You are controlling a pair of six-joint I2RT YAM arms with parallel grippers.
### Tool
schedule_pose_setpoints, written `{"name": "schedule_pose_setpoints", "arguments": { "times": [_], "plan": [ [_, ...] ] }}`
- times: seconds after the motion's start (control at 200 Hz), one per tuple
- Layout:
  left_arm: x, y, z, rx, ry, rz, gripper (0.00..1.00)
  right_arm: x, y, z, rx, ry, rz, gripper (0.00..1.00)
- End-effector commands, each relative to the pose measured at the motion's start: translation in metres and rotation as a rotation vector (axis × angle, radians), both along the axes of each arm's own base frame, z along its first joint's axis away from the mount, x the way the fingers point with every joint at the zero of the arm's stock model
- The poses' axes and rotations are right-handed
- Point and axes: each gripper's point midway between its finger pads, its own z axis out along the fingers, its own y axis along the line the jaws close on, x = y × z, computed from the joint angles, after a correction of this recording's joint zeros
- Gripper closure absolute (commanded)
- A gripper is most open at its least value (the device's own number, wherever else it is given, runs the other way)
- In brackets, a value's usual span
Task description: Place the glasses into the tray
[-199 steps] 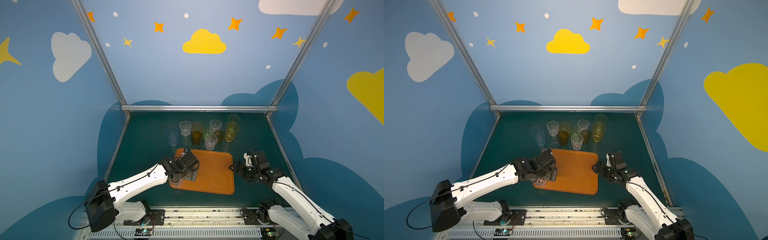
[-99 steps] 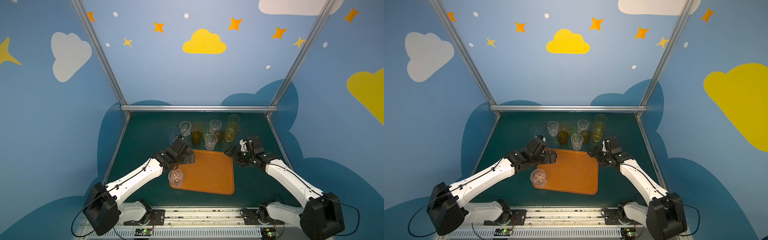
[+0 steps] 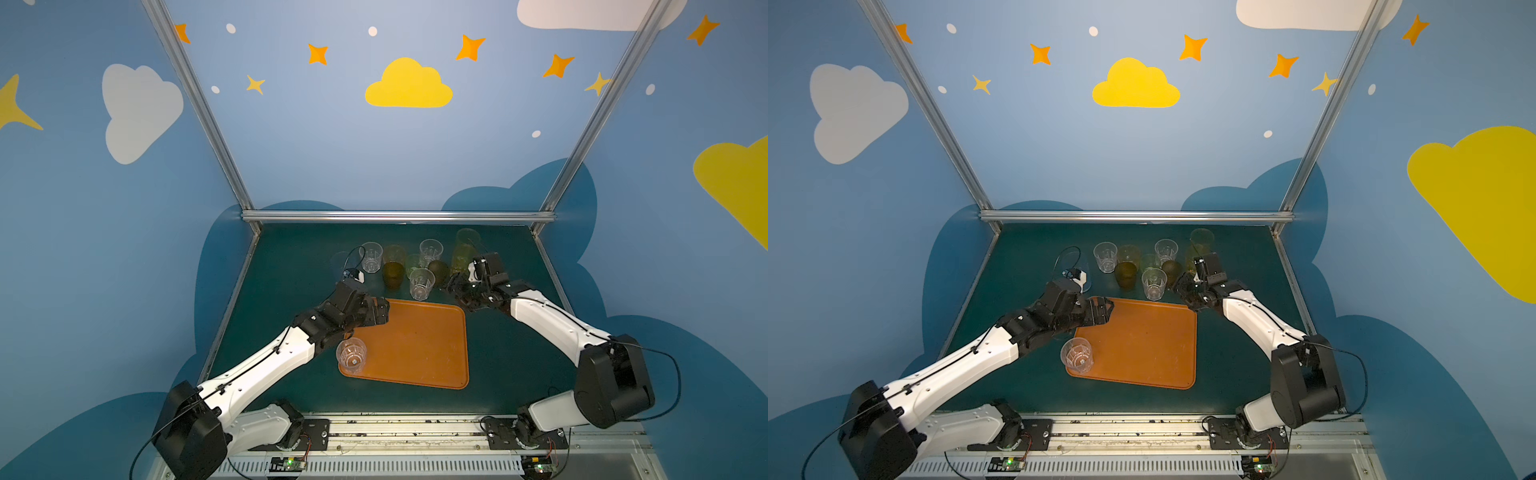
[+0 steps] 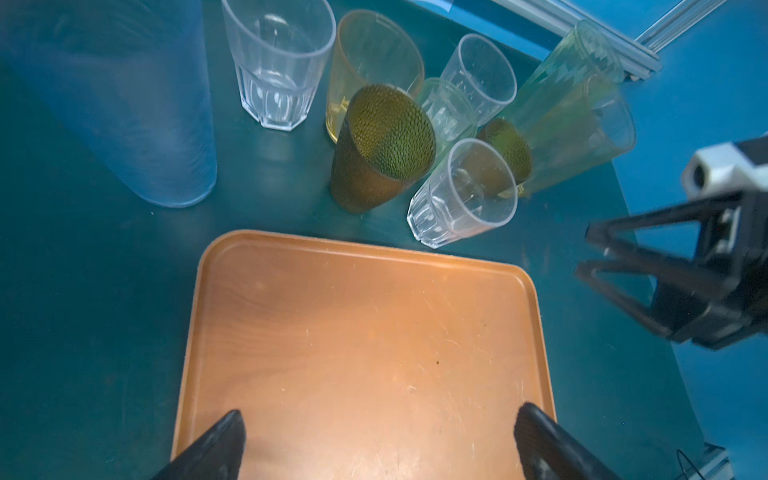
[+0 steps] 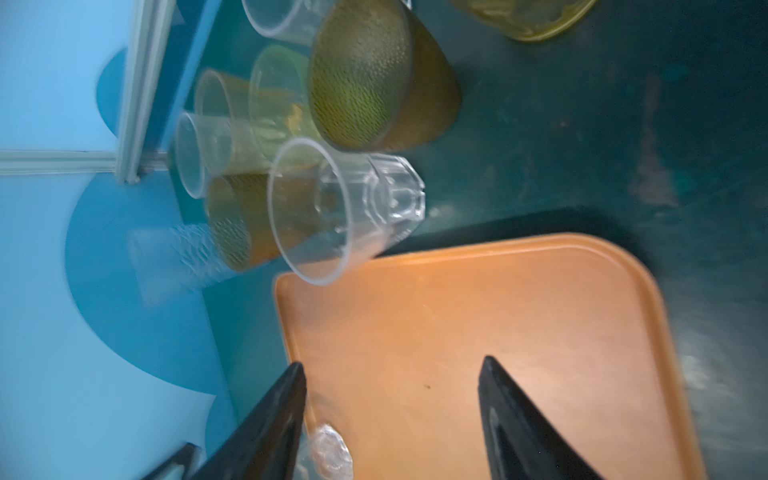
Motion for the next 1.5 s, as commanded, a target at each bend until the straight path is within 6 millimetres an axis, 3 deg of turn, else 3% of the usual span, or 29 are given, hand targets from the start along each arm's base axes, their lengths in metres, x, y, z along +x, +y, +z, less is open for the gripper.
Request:
{"name": "schedule_pose_setpoints", "arguments": {
  "times": [0.0, 0.165, 0.416, 0.496, 0.766, 0.866, 1.242, 1.497],
  "plan": [
    [0.006, -0.005, 0.010, -0.032, -0.080, -0.035, 0.00, 0.017, 0.005, 0.006, -0.017, -0.010, -0.011, 0.47],
    [0.008, -0.010, 0.014, -0.042, -0.111, -0.074, 0.00, 0.034, 0.017, 0.004, -0.020, -0.008, 0.009, 0.50],
    [0.004, -0.019, 0.004, -0.069, -0.121, -0.127, 0.00, 0.049, 0.026, -0.007, -0.036, 0.017, 0.005, 0.58],
    [0.003, -0.021, 0.002, -0.075, -0.124, -0.146, 0.00, 0.049, 0.027, -0.012, -0.054, 0.027, 0.007, 0.64],
    [0.002, -0.014, -0.005, -0.041, -0.130, -0.137, 0.00, 0.049, 0.029, -0.028, -0.079, 0.062, 0.011, 0.66],
    [0.001, -0.014, -0.006, -0.030, -0.128, -0.143, 0.00, 0.049, 0.033, -0.034, -0.076, 0.075, 0.022, 0.72],
    [-0.002, -0.019, -0.016, -0.042, -0.095, -0.160, 0.00, 0.052, 0.045, -0.042, -0.090, 0.092, 0.057, 0.72],
    [-0.004, -0.018, -0.012, -0.057, -0.104, -0.157, 0.00, 0.048, 0.048, -0.048, -0.104, 0.107, 0.067, 0.76]
  ]
}}
